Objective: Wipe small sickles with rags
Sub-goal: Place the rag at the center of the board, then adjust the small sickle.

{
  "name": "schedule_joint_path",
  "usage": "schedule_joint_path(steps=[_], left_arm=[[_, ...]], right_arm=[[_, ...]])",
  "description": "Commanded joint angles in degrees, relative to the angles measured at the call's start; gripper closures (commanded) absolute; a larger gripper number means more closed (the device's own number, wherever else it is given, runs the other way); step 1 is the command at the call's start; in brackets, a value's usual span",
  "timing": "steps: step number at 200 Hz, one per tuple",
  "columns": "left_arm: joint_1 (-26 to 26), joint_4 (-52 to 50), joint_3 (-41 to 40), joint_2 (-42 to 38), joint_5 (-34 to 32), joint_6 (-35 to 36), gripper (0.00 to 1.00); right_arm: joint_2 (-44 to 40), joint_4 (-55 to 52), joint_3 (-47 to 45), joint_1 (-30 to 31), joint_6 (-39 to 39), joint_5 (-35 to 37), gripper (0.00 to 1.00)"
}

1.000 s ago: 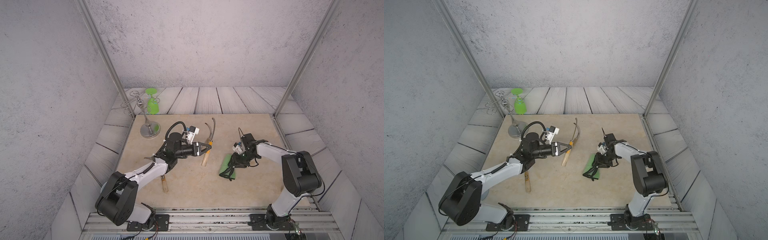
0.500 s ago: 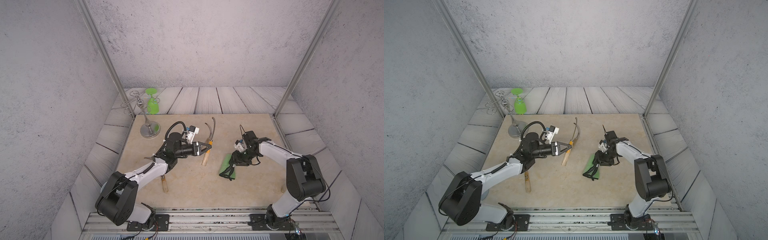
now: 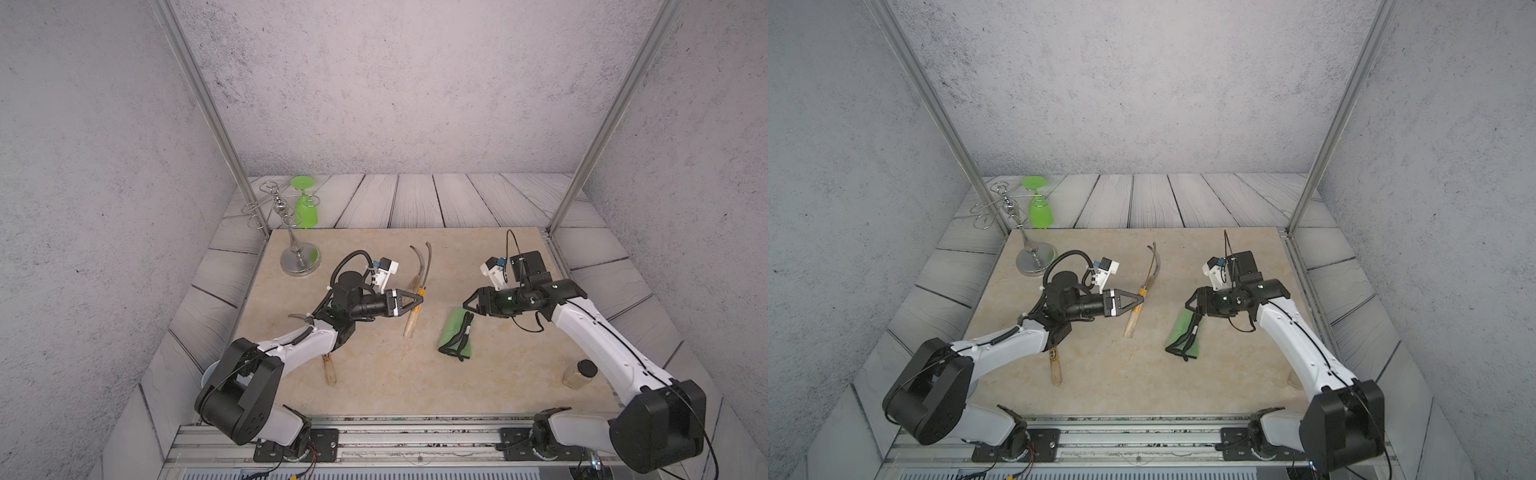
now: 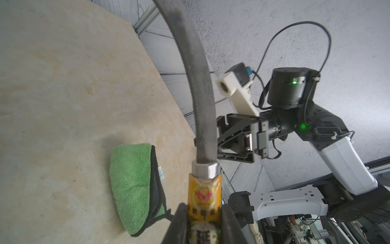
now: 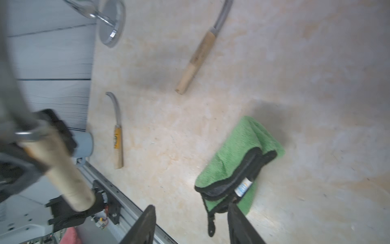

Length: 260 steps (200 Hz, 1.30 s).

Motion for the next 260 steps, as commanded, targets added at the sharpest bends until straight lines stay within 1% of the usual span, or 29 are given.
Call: schedule_joint_path(steps=[1, 33, 91, 112, 159, 223, 251, 260], left_arm=[[-0.38, 6.33, 0.24, 1.18, 0.46, -1.92, 1.0], [-1.33, 7.16, 2.2, 3.32, 0.35, -2.46, 1.0], [-2.5, 9.26, 3.97, 5.03, 0.01, -3.76, 1.0], [-2.5, 9.5, 4.35, 4.92, 0.18, -3.75, 1.0], [-2.86, 9.36, 4.71, 4.84, 0.37, -3.79, 1.0], [-3.03, 9.41, 5.6, 4.99, 0.19, -3.77, 1.0], [-3.05, 9.38, 6.06, 5.5, 0.37, -3.77, 1.0], [-3.14, 9.4, 6.03, 5.61, 0.37, -3.79, 1.0]], right_arm=[[-2.08, 4.87, 2.23, 1.47, 3.32, -7.66, 0.43], [-0.99, 6.83, 5.11, 4.58, 5.13, -7.94, 0.43], [5.64, 10.65, 7.98, 9.27, 7.99, -6.78, 0.44], [7.19, 11.19, 8.0, 9.63, 8.85, -5.4, 0.44], [8.97, 14.71, 7.79, 10.21, 11.0, -5.57, 0.46], [11.75, 15.78, 8.55, 11.69, 11.82, -5.41, 0.48], [12.4, 16.28, 8.6, 12.4, 12.13, -5.48, 0.53], [12.58, 16.45, 8.6, 12.57, 12.22, -5.5, 0.58]])
